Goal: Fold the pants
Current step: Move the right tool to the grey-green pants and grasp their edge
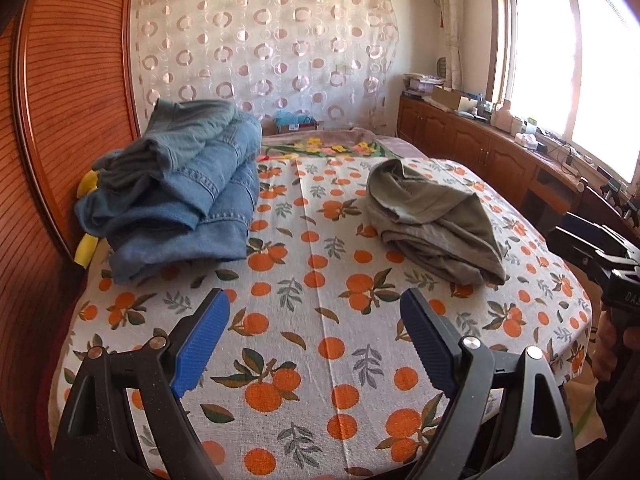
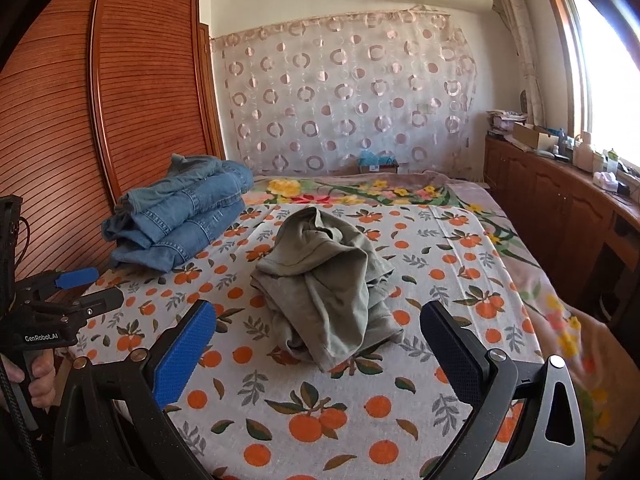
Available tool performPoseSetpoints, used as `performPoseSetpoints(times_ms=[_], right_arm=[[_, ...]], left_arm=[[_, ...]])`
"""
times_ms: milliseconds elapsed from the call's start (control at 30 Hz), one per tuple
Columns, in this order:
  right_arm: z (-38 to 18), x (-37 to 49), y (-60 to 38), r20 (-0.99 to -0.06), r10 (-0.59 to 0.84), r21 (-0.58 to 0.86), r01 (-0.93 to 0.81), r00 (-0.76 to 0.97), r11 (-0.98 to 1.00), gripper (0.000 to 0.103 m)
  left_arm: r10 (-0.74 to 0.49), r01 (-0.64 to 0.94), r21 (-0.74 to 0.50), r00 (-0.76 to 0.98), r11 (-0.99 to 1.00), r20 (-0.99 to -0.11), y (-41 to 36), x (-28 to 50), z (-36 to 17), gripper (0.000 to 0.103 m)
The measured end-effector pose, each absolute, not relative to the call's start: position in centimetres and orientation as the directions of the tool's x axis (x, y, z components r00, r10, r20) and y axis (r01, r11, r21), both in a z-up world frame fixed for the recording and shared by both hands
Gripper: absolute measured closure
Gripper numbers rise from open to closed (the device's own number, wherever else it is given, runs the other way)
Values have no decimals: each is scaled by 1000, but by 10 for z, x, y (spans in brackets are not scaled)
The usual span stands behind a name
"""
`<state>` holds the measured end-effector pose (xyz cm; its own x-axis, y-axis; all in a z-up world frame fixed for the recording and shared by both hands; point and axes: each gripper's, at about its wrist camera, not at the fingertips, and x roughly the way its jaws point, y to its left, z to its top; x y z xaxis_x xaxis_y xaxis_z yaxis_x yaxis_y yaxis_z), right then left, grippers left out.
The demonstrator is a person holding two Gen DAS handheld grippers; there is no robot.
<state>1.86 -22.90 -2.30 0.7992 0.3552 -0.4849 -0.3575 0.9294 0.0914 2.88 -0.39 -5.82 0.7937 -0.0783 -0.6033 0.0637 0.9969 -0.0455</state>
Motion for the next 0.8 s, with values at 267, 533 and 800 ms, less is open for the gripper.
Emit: performPoseSetpoints(times_ms=[267, 533, 800], right_arm=[[-43, 60, -222, -599, 381, 113, -397, 704, 911, 49], [-59, 87, -203, -693, 387, 95, -456, 608, 885, 62], [-34, 76, -231, -639, 400, 98, -447, 657, 889, 96]], left_arm=[[-105, 73, -77, 750, 994, -653, 5, 40, -84, 15], [-110, 70, -87, 733, 994, -671, 11, 43, -91, 15], [-140, 120, -77, 725, 990, -674, -5, 55, -89, 15]])
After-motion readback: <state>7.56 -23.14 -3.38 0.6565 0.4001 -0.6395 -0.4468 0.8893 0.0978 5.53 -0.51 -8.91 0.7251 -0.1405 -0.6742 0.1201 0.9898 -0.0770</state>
